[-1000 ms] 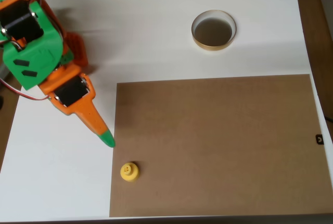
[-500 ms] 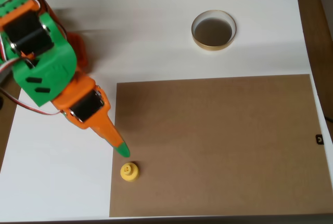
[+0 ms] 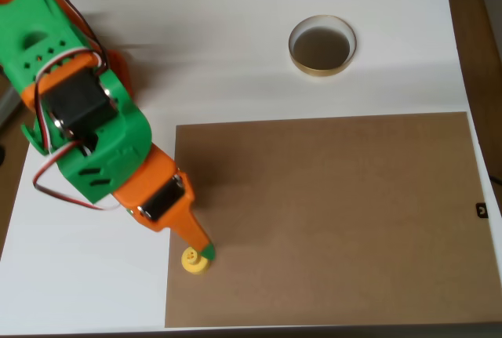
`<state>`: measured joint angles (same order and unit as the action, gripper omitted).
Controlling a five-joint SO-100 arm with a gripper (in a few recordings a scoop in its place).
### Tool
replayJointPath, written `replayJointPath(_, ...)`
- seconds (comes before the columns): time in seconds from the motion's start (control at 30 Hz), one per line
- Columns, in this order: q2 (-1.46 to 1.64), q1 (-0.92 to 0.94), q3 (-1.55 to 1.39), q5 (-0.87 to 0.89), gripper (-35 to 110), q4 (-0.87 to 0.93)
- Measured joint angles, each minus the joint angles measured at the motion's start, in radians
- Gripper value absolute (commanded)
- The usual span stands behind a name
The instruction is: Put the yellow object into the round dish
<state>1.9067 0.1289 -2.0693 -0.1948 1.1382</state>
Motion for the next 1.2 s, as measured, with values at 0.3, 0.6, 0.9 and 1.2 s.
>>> replayJointPath(0.3, -0.265, 0.015, 0.195, -0.006, 27, 0.043)
replayJointPath(0.6, -0.379, 0.021, 0.259, -0.012, 26, 0.043)
replayJointPath(0.9, -0.426, 0.021, 0.259, -0.012, 21, 0.029)
replayJointPath(1.2, -0.446, 0.041, 0.261, -0.031, 14, 0.012)
